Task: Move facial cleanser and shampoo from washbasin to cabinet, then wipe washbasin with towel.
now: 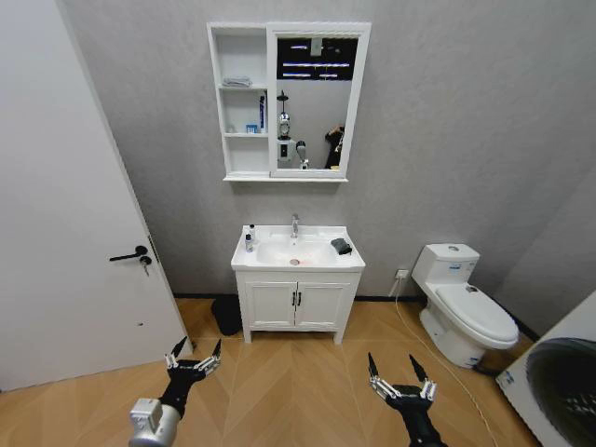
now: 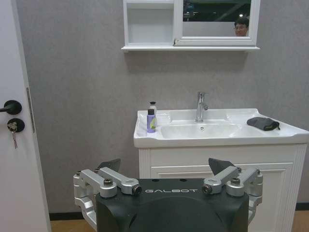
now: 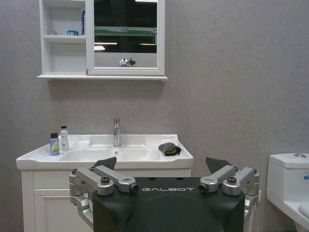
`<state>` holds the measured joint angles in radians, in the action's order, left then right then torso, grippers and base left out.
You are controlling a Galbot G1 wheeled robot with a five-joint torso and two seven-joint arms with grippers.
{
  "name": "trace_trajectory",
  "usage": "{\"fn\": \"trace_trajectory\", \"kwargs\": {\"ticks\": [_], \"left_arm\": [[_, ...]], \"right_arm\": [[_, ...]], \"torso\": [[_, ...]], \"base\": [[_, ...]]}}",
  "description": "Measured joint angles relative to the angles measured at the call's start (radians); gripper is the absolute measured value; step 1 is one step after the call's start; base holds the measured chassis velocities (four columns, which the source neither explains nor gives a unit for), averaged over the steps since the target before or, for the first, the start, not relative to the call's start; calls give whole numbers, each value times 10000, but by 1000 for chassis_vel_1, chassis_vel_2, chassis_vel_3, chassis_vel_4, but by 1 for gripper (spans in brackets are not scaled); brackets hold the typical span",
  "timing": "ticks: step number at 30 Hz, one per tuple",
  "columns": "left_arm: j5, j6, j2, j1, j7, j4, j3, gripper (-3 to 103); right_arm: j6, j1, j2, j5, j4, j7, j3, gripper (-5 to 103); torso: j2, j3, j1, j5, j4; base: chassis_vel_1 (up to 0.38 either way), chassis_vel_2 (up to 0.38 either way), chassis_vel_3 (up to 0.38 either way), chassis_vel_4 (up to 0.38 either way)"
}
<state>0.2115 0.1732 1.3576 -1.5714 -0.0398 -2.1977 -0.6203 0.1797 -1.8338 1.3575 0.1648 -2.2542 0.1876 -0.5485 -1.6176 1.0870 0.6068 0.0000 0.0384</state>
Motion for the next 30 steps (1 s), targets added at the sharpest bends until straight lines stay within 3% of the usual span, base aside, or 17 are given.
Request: {"fn": "trace_trajectory", "kwargs": {"ticks": [17, 18, 21, 30], "left_arm": [[-117, -46, 98, -14, -33, -26, 180, 100], [-117, -47, 88, -7, -33, -26, 194, 103], [-117, -47, 76, 2, -33, -15, 234, 97], [-126, -47, 104, 54, -34, 92, 337, 100]], "right_arm": [[-169, 33, -5, 56, -59, 9, 196, 100], [-168, 30, -1, 60, -65, 8, 192, 100], [-151, 31, 5, 73, -66, 8, 173, 100], [-134, 57, 8, 18, -1, 33, 182, 100]], "torso": [[-2, -1, -4, 0, 1], [-1, -1, -3, 0, 0], [-2, -1, -4, 0, 0], [1, 1, 4, 0, 1]], "base": [[-17, 14, 14, -17], [-117, 89, 143, -115], [-155, 159, 158, -167], [-215, 217, 237, -231]]}}
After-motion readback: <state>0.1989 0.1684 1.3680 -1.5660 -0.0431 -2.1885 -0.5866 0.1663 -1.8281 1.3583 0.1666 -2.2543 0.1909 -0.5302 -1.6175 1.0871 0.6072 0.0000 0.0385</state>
